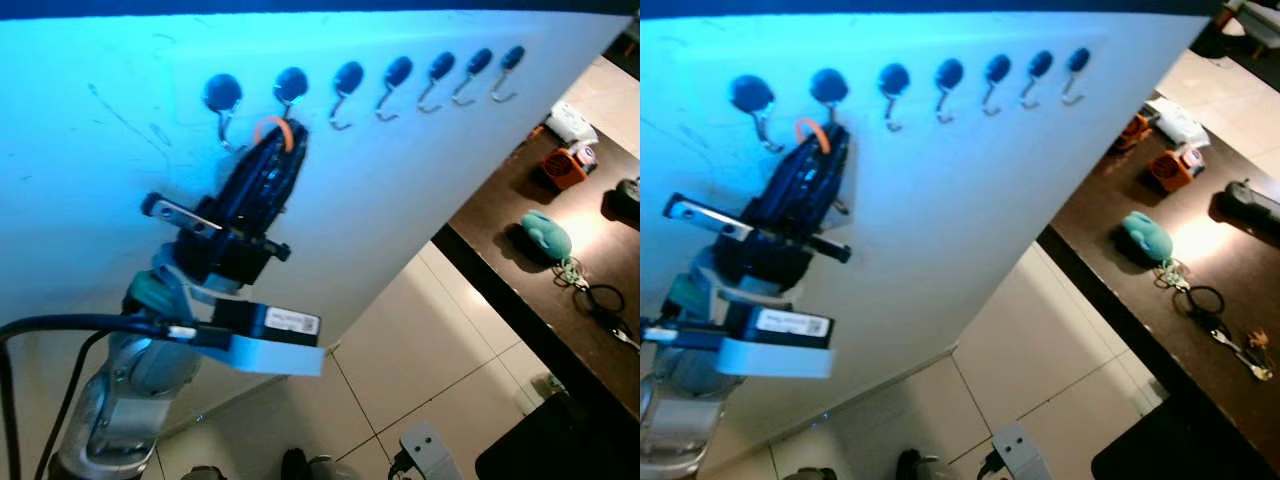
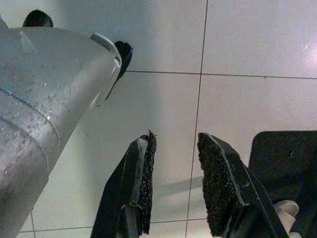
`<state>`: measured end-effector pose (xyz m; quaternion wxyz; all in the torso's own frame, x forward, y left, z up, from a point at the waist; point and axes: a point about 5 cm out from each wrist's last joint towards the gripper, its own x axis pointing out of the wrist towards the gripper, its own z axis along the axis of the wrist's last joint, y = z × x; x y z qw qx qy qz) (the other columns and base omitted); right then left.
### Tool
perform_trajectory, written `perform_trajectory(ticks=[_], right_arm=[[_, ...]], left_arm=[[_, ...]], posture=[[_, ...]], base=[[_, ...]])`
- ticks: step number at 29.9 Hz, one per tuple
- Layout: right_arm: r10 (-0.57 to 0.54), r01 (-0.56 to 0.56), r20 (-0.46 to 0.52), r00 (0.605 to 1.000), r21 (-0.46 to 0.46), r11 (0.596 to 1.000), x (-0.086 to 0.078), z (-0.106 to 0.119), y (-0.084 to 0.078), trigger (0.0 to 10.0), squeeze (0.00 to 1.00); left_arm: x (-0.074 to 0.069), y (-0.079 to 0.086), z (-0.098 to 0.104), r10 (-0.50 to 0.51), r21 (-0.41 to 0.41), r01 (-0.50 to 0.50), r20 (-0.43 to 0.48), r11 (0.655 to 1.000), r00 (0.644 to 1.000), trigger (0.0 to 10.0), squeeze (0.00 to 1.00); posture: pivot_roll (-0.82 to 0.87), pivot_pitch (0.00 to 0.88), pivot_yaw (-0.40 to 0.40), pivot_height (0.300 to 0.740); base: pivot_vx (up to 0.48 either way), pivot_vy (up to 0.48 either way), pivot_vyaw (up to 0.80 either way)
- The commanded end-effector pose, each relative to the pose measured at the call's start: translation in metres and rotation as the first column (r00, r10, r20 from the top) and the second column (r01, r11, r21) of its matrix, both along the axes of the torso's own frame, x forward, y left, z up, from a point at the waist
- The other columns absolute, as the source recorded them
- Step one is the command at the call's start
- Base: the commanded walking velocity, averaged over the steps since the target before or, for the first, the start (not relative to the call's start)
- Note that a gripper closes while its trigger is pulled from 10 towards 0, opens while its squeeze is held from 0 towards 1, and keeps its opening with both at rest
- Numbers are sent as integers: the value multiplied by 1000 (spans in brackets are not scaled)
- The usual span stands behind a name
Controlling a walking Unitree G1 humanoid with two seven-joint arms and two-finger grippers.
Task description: Hang keys on a hook
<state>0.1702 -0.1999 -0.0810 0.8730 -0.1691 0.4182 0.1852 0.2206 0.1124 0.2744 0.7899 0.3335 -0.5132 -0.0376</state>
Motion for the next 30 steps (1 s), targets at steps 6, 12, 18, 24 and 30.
perform_trajectory(ticks=[6,12,18,24,30], right_arm=[[6,-6,-17,1000,-10,1000,0,0,-2,10000,0],[5,-5,-16,1000,-11,1000,-1,0,-3,10000,0],[-2,2,-27,1000,-14,1000,-6,-3,-5,10000,0],[-2,2,-32,999,-15,1000,-8,-3,-5,10000,0],[5,-5,-29,1000,-13,1000,-5,-2,-3,10000,0]], left_arm=[[9,11,-7,36,-110,-51,-132,993,991,10000,0],[14,13,-3,29,-169,-58,-173,984,985,10000,0],[14,14,-1,27,-204,-65,-185,977,982,10000,0],[9,15,11,107,-163,-114,-51,980,993,10000,0],[3,8,13,136,-99,-130,47,986,990,10000,0]], posture=[[20,151,-146,740],[14,151,-145,740],[7,154,-141,740],[7,154,-141,740],[15,158,-149,740]], base=[[0,0,0],[0,0,0],[0,0,0],[0,0,0],[0,0,0]])
